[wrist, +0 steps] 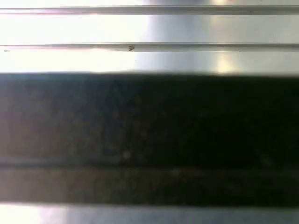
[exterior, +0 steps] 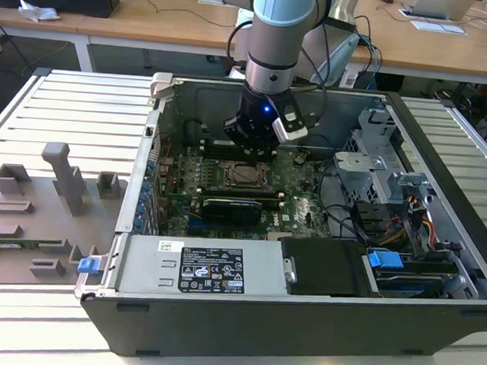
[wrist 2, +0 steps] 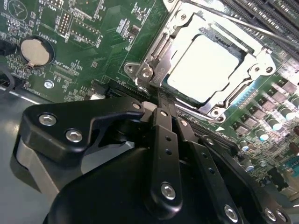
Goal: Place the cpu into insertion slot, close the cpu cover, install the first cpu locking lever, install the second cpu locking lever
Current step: 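Install the first cpu locking lever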
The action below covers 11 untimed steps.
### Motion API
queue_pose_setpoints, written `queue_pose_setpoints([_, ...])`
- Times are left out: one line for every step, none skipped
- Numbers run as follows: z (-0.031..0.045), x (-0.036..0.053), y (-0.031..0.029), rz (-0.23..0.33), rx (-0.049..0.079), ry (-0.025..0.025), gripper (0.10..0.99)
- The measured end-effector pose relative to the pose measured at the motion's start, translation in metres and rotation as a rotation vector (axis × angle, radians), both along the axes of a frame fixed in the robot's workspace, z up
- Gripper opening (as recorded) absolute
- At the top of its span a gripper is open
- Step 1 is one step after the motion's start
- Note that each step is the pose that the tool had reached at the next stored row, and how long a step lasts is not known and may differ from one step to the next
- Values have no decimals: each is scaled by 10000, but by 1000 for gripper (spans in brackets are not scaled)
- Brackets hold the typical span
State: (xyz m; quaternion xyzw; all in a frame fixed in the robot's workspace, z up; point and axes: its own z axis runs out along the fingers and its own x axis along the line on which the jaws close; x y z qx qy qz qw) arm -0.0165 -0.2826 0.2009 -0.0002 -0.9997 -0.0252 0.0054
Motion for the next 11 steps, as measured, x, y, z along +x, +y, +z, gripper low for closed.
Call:
queue_pose_setpoints([0,0,9,14,2,1,106])
queue_pose_setpoints([6,0,10,26,4,-3,106])
queue_pose_setpoints([37,-1,11,27,-4,-17,106])
queue_pose_setpoints([88,-4,9,27,-50,-35,106])
queue_pose_setpoints([115,-5,9,29,-92,-51,106])
queue_pose_setpoints([126,-6,8,29,-139,-58,106])
queue_pose_setpoints([133,-10,1,34,-233,-73,106])
queue_pose_setpoints([135,-16,-12,39,-314,-85,106])
queue_pose_setpoints([136,-25,-34,48,-450,-98,106])
queue_pose_setpoints([136,-35,-68,55,-555,-108,106])
queue_pose_setpoints([136,-44,-114,56,-593,-109,106])
